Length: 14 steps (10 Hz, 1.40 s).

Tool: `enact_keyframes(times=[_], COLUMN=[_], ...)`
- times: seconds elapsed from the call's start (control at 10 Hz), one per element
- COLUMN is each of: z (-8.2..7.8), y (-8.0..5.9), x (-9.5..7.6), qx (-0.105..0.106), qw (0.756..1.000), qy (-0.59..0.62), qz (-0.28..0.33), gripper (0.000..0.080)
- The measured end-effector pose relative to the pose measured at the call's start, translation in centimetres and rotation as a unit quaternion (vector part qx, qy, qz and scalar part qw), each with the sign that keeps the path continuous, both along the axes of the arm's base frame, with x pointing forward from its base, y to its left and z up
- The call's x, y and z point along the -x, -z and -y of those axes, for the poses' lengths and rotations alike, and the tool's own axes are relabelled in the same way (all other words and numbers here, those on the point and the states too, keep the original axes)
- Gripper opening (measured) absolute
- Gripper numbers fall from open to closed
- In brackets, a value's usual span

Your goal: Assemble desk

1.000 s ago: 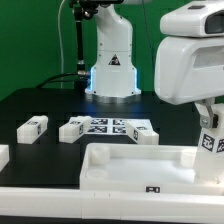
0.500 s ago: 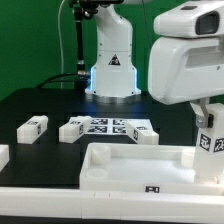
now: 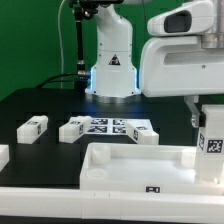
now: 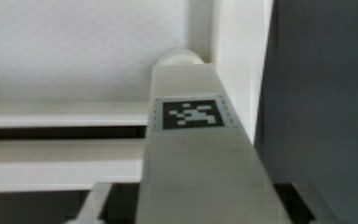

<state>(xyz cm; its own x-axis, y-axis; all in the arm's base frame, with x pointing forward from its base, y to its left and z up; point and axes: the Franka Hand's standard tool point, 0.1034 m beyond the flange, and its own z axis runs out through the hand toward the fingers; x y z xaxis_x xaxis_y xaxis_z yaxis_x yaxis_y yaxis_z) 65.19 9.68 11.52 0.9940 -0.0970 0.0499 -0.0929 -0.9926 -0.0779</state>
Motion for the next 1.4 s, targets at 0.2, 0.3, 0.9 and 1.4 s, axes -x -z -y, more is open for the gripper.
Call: enact_keyframes(times=[0.2, 0.3, 0.9, 1.4], z=[0.1, 0.2, 0.5, -0.6], y=[0.0, 0.0, 0.1, 0.2], x=[0.0, 0.0, 0.3, 0.2], qx=[-0.003, -0.004, -0.028, -0.082], qw=[0.998, 0.997, 0.957, 0.85], qy=[0.06, 0.081, 0.289, 0.518], qz=[-0.004, -0.006, -0.016, -0.048], gripper=[0.0294, 0.0294, 0.0294, 0.0294])
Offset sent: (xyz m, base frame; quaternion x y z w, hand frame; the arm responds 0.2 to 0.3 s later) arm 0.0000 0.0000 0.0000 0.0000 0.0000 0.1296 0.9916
